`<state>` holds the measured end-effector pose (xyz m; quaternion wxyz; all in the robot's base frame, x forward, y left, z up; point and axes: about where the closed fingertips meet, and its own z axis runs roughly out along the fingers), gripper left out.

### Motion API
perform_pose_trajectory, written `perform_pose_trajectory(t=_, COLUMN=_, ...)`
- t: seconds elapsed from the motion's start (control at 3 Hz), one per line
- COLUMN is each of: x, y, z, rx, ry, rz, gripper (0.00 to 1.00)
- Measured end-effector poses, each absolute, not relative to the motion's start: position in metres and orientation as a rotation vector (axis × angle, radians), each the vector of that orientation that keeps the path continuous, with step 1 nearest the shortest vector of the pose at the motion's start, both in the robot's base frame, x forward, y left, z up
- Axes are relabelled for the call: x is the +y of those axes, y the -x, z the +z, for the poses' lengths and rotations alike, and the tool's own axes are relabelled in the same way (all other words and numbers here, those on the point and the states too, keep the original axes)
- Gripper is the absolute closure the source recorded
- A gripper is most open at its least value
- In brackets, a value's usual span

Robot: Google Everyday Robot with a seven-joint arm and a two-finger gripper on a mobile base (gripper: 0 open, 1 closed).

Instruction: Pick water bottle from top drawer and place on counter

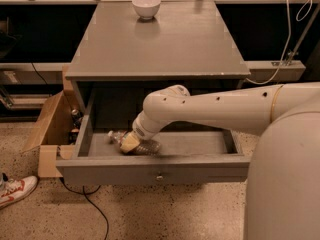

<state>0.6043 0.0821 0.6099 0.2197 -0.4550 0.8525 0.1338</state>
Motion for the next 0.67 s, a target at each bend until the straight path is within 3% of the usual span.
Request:
perform_pose_trajectory(t=0.33, x=0.081, y=-0.604, z=0.605, rx=2.365, ry=1.254, rz=0.372, gripper=0.50)
perform_pose_trajectory(t=0.67, x=0.051, y=-0.613, z=0.639, rx=2.309, ry=1.155, rz=0.405, gripper=0.81)
